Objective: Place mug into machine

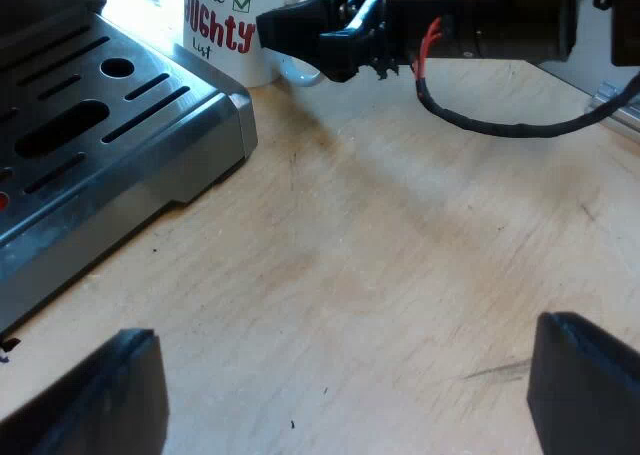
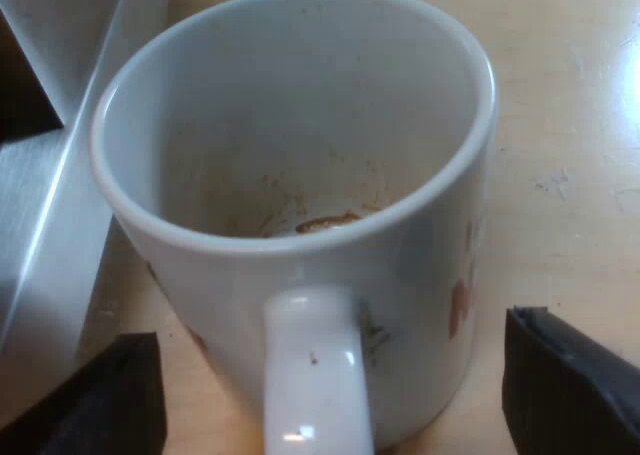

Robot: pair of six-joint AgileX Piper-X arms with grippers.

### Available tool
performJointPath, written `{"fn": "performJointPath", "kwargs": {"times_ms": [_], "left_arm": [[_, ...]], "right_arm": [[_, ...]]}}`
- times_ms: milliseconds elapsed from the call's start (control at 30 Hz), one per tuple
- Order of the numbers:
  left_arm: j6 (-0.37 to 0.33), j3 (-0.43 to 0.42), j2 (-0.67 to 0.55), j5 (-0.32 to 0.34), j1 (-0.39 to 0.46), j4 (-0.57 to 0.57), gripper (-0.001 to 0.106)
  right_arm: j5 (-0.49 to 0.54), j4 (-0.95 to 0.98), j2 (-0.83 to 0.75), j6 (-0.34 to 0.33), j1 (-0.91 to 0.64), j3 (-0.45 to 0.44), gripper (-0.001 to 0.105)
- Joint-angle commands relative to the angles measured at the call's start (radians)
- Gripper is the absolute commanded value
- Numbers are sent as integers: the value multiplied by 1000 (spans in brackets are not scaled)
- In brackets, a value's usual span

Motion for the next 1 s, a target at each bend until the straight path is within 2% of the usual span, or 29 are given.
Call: {"fn": "performJointPath", "kwargs": {"times_ms": [33, 167, 233, 300, 533, 700, 1000], "left_arm": [[-14, -2, -6, 30, -5, -3, 81], [-14, -2, -6, 30, -5, -3, 81], [-14, -2, -6, 30, -5, -3, 81], [-12, -2, -6, 30, -5, -3, 81], [-12, -2, -6, 30, -5, -3, 81], [-12, -2, -6, 30, -5, -3, 81], [-12, -2, -6, 30, -5, -3, 81]], "right_arm": [[-16, -14, 2, -20, -4, -15, 70], [-2, -14, 2, -20, -6, -18, 69], [-2, -14, 2, -17, -7, -18, 65], [-2, -14, 2, -16, -7, -18, 53], [8, -1, 2, -16, -7, -18, 26], [20, 9, 2, -18, -7, -18, 0], [20, 9, -17, -20, 1, -18, 0]]}}
